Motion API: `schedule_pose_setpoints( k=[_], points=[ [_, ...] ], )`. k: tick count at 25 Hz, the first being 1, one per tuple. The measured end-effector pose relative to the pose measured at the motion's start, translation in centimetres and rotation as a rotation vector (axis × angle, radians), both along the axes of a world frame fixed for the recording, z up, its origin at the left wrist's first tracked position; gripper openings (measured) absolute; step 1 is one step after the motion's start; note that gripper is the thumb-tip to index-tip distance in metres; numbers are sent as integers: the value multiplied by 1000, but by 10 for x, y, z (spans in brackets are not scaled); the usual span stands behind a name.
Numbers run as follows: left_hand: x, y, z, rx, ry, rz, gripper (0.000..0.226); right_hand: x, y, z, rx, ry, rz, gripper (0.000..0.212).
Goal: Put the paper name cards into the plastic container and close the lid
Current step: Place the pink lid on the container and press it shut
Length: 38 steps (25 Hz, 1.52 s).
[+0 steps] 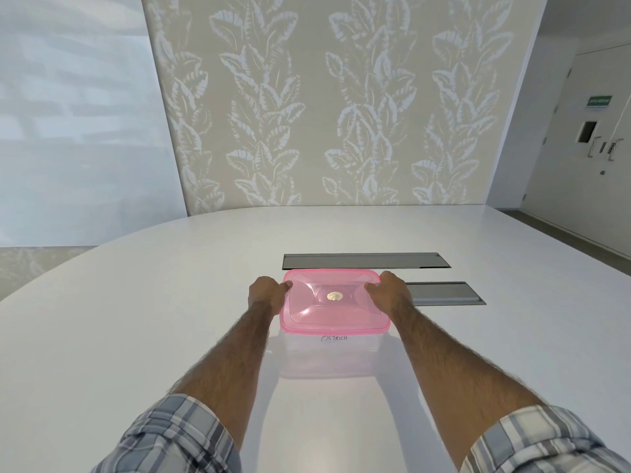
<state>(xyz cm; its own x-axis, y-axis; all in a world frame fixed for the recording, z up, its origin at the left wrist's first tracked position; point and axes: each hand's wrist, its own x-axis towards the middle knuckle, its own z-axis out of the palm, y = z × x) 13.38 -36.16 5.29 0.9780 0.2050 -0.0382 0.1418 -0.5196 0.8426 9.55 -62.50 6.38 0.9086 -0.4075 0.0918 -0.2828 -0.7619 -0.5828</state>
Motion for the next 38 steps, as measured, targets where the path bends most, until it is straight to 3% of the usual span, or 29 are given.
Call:
schedule_pose_setpoints(
  k=[13,22,30,38],
  points=[
    [-3,-8,-5,75,-24,52,55,13,6,-18,-57,-28,-63,46],
    [-13,-15,-16,137,-74,84,19,6,13,-26,-45,-59,-119,42],
    [1,-20,-14,287,7,83,22,11,20,-24,-116,-44,-135,45],
    [-3,-24,-31,407,-76,116,36,8,25,-28,-177,-55,-157,48]
  ],
)
